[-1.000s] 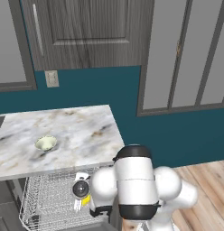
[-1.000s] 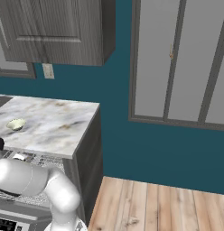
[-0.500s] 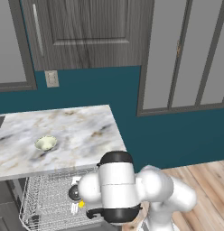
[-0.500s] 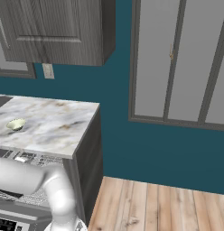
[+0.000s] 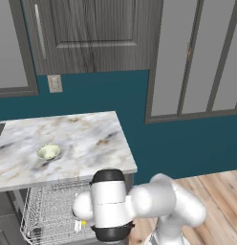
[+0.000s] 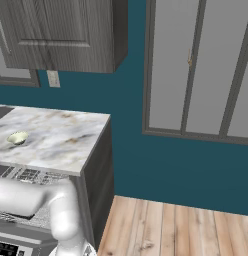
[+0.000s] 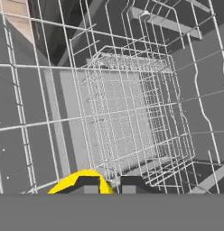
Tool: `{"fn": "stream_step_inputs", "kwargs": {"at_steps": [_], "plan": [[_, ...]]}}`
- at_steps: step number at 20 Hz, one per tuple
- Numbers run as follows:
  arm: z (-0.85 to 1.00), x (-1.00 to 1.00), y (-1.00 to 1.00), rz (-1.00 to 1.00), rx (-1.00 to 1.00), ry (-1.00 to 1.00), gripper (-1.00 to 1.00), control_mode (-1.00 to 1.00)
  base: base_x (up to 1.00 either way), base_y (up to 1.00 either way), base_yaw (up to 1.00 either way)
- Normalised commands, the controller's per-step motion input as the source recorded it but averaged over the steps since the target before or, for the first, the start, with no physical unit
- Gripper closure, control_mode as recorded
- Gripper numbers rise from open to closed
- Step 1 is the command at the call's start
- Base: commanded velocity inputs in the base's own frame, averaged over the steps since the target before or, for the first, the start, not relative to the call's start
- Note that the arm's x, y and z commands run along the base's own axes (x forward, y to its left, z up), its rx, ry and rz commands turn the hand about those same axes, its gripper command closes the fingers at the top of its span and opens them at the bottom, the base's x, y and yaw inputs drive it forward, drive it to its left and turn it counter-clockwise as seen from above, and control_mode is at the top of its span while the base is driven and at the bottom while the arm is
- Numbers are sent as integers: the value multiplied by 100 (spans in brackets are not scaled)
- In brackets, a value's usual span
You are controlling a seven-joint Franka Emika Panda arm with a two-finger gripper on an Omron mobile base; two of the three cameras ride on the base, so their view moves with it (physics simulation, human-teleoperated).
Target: Pick up the cup and bowl from the counter, place them in the dishwasher, and close the dishwasher door.
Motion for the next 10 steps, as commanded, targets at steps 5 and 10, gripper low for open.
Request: {"fn": "stream_step_inputs", "kwargs": {"at_steps": [5,10], "plan": [[-46,0,13,3,0,0,100,-100,0,0,0],[-42,0,17,3,0,0,-100,-100,0,0,0]]}}
